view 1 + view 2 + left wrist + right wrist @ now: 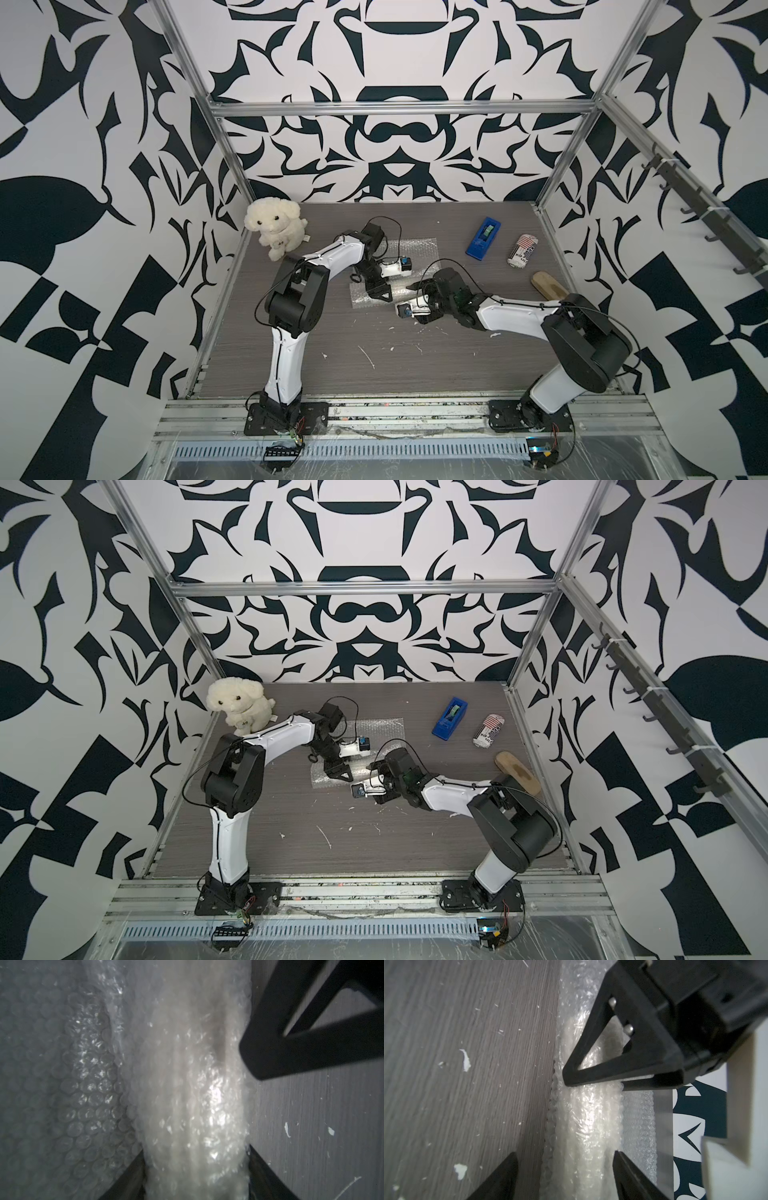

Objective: Wrap vases in bubble wrap
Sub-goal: Wrap the vase in bubble wrap.

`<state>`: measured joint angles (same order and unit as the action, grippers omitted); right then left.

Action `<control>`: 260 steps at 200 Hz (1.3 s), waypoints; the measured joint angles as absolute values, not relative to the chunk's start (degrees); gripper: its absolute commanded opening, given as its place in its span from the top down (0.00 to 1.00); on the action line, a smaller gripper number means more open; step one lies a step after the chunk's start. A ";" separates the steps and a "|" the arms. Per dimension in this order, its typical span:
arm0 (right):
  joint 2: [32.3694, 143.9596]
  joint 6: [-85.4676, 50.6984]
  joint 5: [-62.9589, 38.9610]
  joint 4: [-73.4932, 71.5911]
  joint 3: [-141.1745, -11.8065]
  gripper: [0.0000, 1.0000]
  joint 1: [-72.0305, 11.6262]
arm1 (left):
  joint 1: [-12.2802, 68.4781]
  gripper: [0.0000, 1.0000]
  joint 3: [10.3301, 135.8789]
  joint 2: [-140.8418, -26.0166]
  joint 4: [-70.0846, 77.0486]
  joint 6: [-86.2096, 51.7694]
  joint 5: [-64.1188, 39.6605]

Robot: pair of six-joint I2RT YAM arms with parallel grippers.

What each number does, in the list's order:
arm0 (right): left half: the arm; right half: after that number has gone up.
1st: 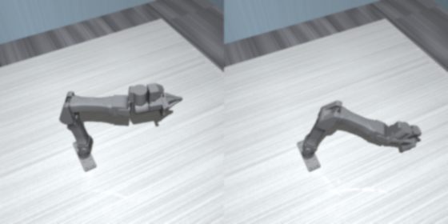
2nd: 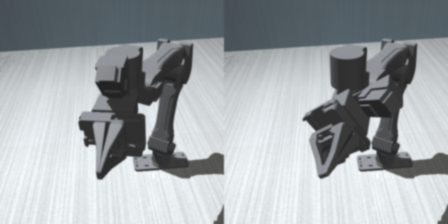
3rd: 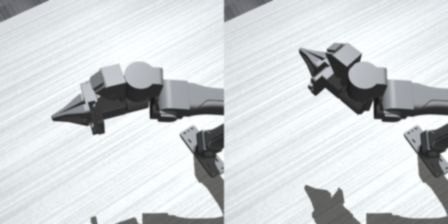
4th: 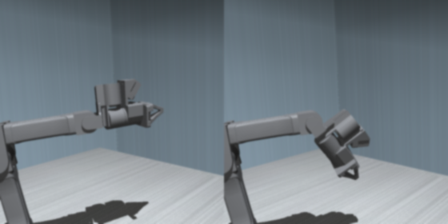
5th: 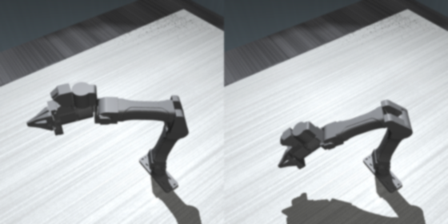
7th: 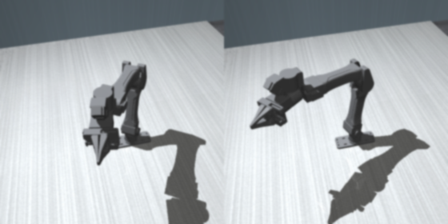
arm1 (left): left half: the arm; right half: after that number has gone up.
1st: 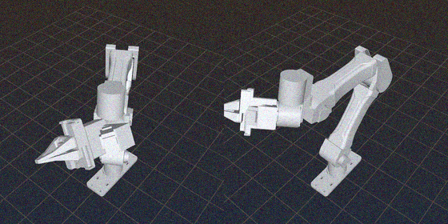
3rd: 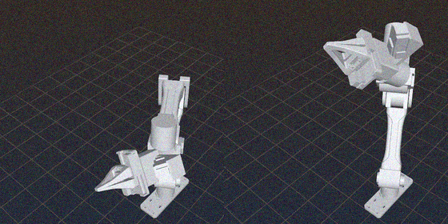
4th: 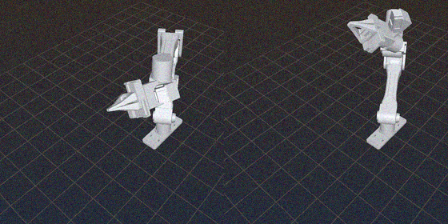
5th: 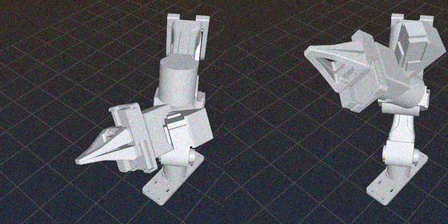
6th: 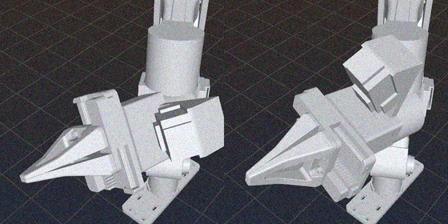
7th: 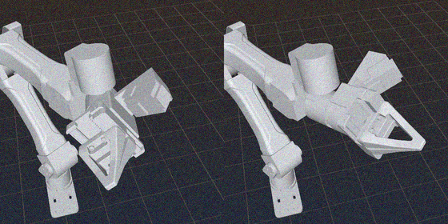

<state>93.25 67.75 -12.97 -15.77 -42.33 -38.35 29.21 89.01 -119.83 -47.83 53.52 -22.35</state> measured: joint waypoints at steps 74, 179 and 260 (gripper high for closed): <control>100.77 68.25 -9.78 -19.18 -47.51 0.29 -38.63 | 29.21 0.44 89.93 -120.31 -48.88 53.25 -22.33; 102.56 71.57 -6.74 -13.78 -51.90 0.42 -39.09 | 27.49 0.00 96.36 -124.29 -54.52 48.51 -21.17; 102.98 70.57 -8.84 -5.85 -57.08 0.42 -38.11 | 20.10 0.01 82.98 -102.65 -29.78 39.38 -12.34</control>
